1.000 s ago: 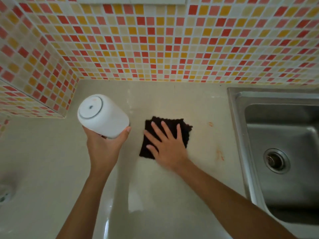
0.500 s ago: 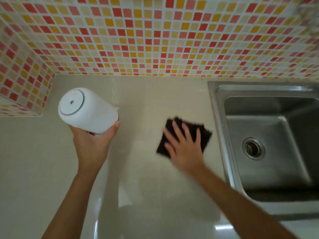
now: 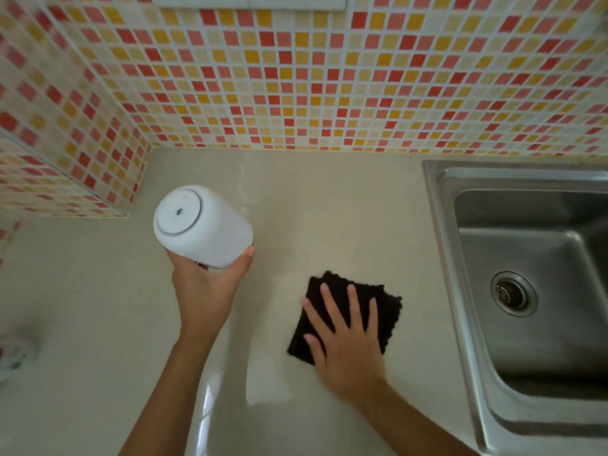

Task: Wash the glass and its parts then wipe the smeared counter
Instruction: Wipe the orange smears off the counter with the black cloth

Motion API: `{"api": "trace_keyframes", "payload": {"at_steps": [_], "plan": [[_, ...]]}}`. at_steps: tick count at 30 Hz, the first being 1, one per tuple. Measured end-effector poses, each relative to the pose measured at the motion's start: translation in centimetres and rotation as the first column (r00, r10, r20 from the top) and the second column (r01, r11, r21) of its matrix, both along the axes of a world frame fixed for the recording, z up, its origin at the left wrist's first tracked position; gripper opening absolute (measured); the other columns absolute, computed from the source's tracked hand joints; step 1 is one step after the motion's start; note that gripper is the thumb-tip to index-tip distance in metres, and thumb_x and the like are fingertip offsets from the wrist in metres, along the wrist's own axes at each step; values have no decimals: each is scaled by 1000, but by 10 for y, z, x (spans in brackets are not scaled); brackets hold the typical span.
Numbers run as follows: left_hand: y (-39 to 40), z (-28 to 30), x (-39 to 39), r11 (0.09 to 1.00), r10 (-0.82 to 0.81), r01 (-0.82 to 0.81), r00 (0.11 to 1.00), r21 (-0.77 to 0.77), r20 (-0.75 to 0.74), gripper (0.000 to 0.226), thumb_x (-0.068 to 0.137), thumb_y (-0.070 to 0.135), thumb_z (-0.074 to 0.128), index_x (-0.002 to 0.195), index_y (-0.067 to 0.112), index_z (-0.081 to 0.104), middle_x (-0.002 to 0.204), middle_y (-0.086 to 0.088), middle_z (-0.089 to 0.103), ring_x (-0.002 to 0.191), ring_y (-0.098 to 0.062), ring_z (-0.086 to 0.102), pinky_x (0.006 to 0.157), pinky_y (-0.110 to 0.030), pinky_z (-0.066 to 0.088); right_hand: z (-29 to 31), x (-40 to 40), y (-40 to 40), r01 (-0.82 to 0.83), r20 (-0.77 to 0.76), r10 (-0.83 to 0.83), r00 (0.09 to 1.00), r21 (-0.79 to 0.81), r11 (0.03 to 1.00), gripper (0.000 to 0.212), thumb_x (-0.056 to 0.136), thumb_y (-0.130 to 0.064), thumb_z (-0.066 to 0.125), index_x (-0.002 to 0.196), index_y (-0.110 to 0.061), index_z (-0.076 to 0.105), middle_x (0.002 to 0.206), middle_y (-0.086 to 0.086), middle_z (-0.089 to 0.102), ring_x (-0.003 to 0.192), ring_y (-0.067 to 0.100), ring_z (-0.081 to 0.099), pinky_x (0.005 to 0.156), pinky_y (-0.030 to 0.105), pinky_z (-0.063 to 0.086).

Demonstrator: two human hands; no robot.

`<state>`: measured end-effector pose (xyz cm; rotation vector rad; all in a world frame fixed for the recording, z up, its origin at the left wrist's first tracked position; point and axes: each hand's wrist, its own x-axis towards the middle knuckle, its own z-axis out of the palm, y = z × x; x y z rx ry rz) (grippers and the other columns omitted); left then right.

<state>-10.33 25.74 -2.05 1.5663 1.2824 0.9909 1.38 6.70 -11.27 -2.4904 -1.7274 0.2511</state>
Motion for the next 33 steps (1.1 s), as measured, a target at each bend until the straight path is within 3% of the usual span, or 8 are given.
{"api": "trace_keyframes", "payload": {"at_steps": [3, 9, 14, 17, 20, 22, 26, 33], "plan": [[1, -1, -8, 999, 37, -37, 999, 14, 9, 88, 67, 25, 86, 139, 19, 36, 126, 13, 56, 115, 2, 56, 97, -21, 47, -6, 32, 92, -56, 5, 56, 998, 64, 996, 53, 98, -54, 25, 150, -41, 23, 161, -5, 18, 146, 39, 13, 112, 66, 10], [-18, -8, -26, 998, 63, -63, 998, 18, -25, 86, 67, 21, 85, 139, 17, 38, 130, 3, 55, 114, -2, 56, 96, -24, 50, -7, 88, 230, 219, -38, -224, 974, -101, 970, 56, 99, -54, 6, 153, -38, -2, 162, -3, -11, 146, 38, -14, 112, 63, -11], [-11, 2, -28, 996, 83, -82, 996, 22, -47, 89, 67, 24, 86, 140, 19, 35, 133, 4, 54, 117, -3, 55, 100, -33, 49, -4, -14, 110, 49, -102, -43, 994, 54, 997, 55, 99, -52, 25, 152, -36, 21, 162, -1, 10, 147, 39, 4, 113, 65, 5], [-3, 9, -20, 997, 68, -67, 997, 30, -33, 89, 68, 27, 84, 141, 21, 33, 131, 11, 52, 116, 2, 53, 98, -23, 49, 4, -68, 14, -168, -101, 173, 980, 60, 984, 56, 96, -54, 33, 150, -39, 25, 161, -4, 15, 146, 39, 12, 109, 66, 16], [3, 9, -11, 997, 68, -67, 998, 36, -18, 89, 69, 26, 84, 141, 20, 33, 132, 9, 53, 118, 0, 53, 100, -27, 49, -3, -40, 30, -257, -77, 262, 962, 75, 964, 53, 96, -56, 34, 148, -44, 27, 160, -7, 19, 145, 37, 17, 109, 66, 16], [4, 5, -7, 996, 83, -82, 997, 43, -6, 89, 69, 24, 85, 141, 18, 32, 135, 5, 52, 120, -3, 54, 101, -31, 48, -9, -3, 100, -201, -18, 204, 979, 111, 973, 52, 97, -55, 31, 148, -44, 27, 160, -7, 20, 146, 37, 14, 111, 66, 10], [-8, -1, 5, 992, 110, -112, 994, 60, 24, 87, 72, 22, 84, 142, 17, 32, 136, 2, 51, 119, -3, 53, 95, -17, 48, -7, 53, 200, 74, -24, -75, 997, -31, 997, 54, 100, -54, 10, 152, -42, 5, 162, -6, -3, 147, 35, -11, 112, 63, -10], [-8, -1, 22, 999, 31, -31, 999, 29, -8, 87, 70, 26, 84, 141, 21, 33, 133, 6, 53, 118, -5, 55, 98, -28, 50, 2, -29, -1, -28, -31, 28, 999, 11, 1000, 58, 95, -56, 34, 150, -39, 24, 161, -4, 15, 145, 38, 17, 110, 65, 13]]}}
